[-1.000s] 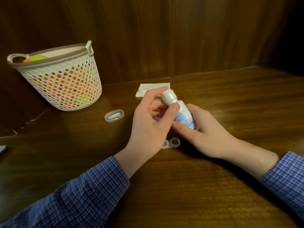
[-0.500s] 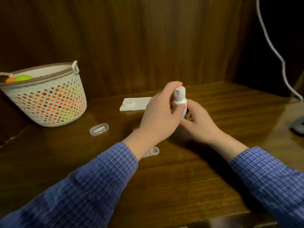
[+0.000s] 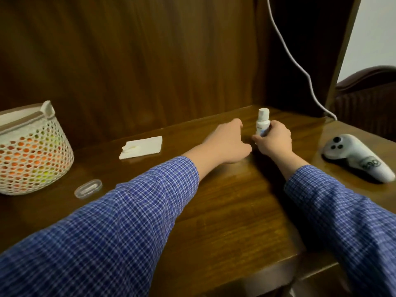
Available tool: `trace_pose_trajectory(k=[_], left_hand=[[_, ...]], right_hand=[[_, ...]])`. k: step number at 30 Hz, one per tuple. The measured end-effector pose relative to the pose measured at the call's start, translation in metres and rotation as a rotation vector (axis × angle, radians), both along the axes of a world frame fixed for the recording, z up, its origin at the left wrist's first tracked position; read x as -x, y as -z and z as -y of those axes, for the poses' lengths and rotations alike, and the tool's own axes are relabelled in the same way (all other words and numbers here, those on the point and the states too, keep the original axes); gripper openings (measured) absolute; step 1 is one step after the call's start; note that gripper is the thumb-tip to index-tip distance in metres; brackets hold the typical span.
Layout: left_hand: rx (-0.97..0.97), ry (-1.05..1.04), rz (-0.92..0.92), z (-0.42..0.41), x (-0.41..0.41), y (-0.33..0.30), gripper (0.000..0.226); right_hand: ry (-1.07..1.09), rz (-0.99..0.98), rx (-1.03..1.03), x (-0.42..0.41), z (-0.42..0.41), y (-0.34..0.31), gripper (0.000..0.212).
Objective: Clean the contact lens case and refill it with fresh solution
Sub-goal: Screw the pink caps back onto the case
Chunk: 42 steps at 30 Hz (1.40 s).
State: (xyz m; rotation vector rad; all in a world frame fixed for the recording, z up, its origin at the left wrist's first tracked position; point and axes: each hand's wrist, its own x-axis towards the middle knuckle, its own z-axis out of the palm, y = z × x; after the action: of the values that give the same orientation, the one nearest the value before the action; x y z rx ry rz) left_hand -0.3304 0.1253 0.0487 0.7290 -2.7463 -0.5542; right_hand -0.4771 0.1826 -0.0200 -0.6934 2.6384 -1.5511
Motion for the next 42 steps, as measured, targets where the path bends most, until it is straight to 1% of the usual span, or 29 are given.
trace_pose_trajectory(k=[4,7,9,10,13,15,17,19,21,25,27,30,33,37,42], left_hand=[[-0.001,0.029,0.054,-0.009,-0.002,0.009,0.061],[-0.002,0.009,0.049,-0.009,-0.017,0.006,0.057],[-0.002,0.004,0.011,-0.003,-0.033,-0.002,0.053],[-0.001,0.002,-0.02,0.001,-0.043,-0.007,0.05],[0.005,-0.065,-0.141,0.019,-0.088,-0.027,0.038],[-0.006,-0.157,-0.228,0.036,-0.126,-0.037,0.029],[-0.048,-0.253,-0.299,0.052,-0.169,-0.04,0.02],[-0.075,-0.349,-0.37,0.065,-0.209,-0.035,0.012],[-0.085,-0.42,-0.416,0.072,-0.243,-0.018,0.011],[-0.206,-0.415,-0.338,0.074,-0.281,0.03,0.02],[-0.247,-0.381,-0.325,0.074,-0.284,0.045,0.027],[-0.255,-0.288,-0.313,0.072,-0.279,0.055,0.035],[-0.209,-0.219,-0.292,0.068,-0.273,0.061,0.042],[-0.231,-0.206,-0.32,0.072,-0.275,0.064,0.042],[-0.233,-0.17,-0.309,0.068,-0.279,0.067,0.041]], right_hand=[[0.003,0.06,-0.028,0.001,-0.002,-0.003,0.057],[0.012,0.11,-0.061,0.0,-0.003,-0.008,0.075],[0.04,0.072,-0.032,-0.001,-0.006,-0.013,0.084],[0.047,0.021,0.017,-0.003,-0.008,-0.016,0.082],[0.003,-0.178,0.244,-0.016,-0.012,-0.021,0.065],[-0.11,-0.239,0.331,-0.035,-0.01,-0.021,0.056],[-0.295,-0.26,0.338,-0.059,-0.003,-0.018,0.045],[-0.507,-0.241,0.275,-0.08,0.01,-0.013,0.036],[-0.691,-0.209,0.151,-0.1,0.025,-0.009,0.033],[-0.954,-0.165,-0.094,-0.139,0.061,-0.009,0.037],[-1.046,-0.148,-0.185,-0.155,0.079,-0.01,0.045],[-1.115,-0.134,-0.248,-0.17,0.099,-0.008,0.057],[-1.123,-0.183,-0.273,-0.18,0.11,-0.005,0.064],[-1.099,-0.231,-0.283,-0.185,0.115,-0.004,0.062],[-1.095,-0.244,-0.265,-0.185,0.102,-0.011,0.059]])
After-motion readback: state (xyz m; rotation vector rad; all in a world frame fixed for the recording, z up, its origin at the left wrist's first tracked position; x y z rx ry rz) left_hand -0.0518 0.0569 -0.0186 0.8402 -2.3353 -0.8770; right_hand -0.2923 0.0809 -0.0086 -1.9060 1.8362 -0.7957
